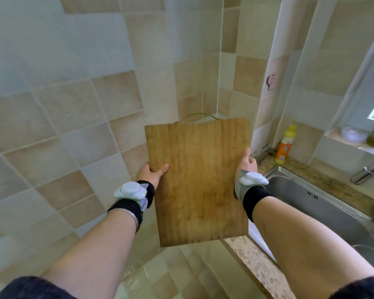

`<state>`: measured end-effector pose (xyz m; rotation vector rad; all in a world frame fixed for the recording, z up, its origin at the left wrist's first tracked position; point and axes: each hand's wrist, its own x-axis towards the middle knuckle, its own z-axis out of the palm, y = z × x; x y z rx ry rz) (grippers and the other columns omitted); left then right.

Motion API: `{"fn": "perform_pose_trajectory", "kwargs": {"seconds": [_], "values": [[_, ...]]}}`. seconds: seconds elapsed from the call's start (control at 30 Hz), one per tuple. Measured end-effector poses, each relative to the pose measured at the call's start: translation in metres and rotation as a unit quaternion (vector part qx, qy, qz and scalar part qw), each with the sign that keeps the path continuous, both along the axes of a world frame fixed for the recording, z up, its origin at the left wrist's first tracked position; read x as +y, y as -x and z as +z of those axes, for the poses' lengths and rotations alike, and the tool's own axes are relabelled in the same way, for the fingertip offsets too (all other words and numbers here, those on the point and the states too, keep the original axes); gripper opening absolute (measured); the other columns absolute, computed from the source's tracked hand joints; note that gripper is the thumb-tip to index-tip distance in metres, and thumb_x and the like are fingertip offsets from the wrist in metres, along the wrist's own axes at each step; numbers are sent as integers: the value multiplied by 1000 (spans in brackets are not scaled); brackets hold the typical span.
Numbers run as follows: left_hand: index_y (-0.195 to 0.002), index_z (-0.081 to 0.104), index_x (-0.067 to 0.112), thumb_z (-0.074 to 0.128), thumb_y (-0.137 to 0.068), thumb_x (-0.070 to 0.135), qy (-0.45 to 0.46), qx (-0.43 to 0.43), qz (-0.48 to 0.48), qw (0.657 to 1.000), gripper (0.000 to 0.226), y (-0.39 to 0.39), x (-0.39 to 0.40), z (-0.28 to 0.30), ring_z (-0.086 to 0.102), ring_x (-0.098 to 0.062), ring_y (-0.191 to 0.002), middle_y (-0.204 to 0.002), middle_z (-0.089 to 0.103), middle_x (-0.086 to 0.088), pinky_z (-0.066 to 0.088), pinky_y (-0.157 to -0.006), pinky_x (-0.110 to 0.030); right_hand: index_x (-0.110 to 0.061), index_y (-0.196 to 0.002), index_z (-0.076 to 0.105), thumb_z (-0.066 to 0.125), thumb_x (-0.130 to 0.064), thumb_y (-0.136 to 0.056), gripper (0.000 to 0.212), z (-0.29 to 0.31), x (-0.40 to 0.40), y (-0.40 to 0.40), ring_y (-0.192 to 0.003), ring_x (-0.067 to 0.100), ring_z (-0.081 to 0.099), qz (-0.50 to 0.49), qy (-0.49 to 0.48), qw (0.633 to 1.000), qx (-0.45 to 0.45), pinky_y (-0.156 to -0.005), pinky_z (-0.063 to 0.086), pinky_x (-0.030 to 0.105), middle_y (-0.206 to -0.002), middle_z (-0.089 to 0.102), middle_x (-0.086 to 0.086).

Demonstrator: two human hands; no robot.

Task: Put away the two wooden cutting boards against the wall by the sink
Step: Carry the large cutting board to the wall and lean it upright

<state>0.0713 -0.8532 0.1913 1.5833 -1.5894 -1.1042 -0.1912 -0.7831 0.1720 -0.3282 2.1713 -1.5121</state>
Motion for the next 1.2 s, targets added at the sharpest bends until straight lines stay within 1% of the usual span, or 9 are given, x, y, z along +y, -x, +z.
{"fn": "perform_pose_trajectory", "kwargs": {"seconds": [0.07,0.3,0.4,0.53,0.63,0.8,0.97,1.07,1.2], "values": [[-126,51,13,66,-78,51,10,1,22,1000,63,7,-6,4,60,-31,-109,-125,62,-8,47,-95,-39,-16,-139,46,22,-67,-92,73,2,-16,13,-133,34,43,27,-3,1000,-1,-117,20,48,-143,50,14],[-117,54,13,65,-78,52,43,-37,59,997,56,24,-25,19,62,-29,-99,-114,65,-7,48,-85,-35,-5,-138,45,19,-52,-100,66,10,-56,40,-130,38,45,110,-39,993,7,-113,28,41,-140,51,21],[-109,56,19,67,-76,53,57,-28,63,996,49,29,-36,27,60,-23,-86,-109,67,-3,44,-77,-31,-8,-144,36,17,-46,-102,59,20,-73,46,-137,35,39,134,-47,990,-1,-117,23,43,-148,42,17],[-109,58,20,68,-75,54,85,-30,70,993,50,36,-58,39,62,-23,-88,-102,66,1,43,-76,-30,2,-138,40,26,-34,-104,52,39,-99,55,-131,36,44,155,17,988,15,-105,36,38,-143,45,22],[-107,58,20,68,-74,54,103,-28,78,991,48,42,-75,51,60,-22,-84,-100,67,1,43,-75,-29,4,-136,42,27,-34,-103,52,53,-116,60,-128,37,47,148,46,987,35,-102,39,38,-139,48,24],[-108,59,17,67,-75,55,130,-24,89,987,51,51,-101,71,64,-29,-92,-106,70,-4,47,-78,-32,0,-137,42,29,-38,-101,53,82,-145,69,-128,36,47,159,95,982,48,-106,39,41,-139,48,23],[-114,58,15,66,-77,54,157,-6,99,983,54,67,-128,93,63,-32,-100,-112,68,-8,45,-80,-33,-19,-150,25,22,-49,-100,58,109,-169,90,-147,27,22,168,122,978,7,-121,12,43,-159,25,5],[-120,56,14,67,-75,54,163,13,111,980,61,67,-137,98,62,-33,-104,-118,67,-9,49,-90,-39,-16,-143,37,25,-53,-98,59,118,-180,90,-138,33,39,155,140,978,22,-117,23,48,-149,43,11],[-126,52,12,67,-75,55,167,23,120,978,68,68,-148,105,60,-34,-110,-124,64,-10,48,-96,-45,-14,-142,41,26,-52,-98,59,128,-196,90,-134,34,45,149,170,974,29,-114,29,48,-144,49,12]]}}
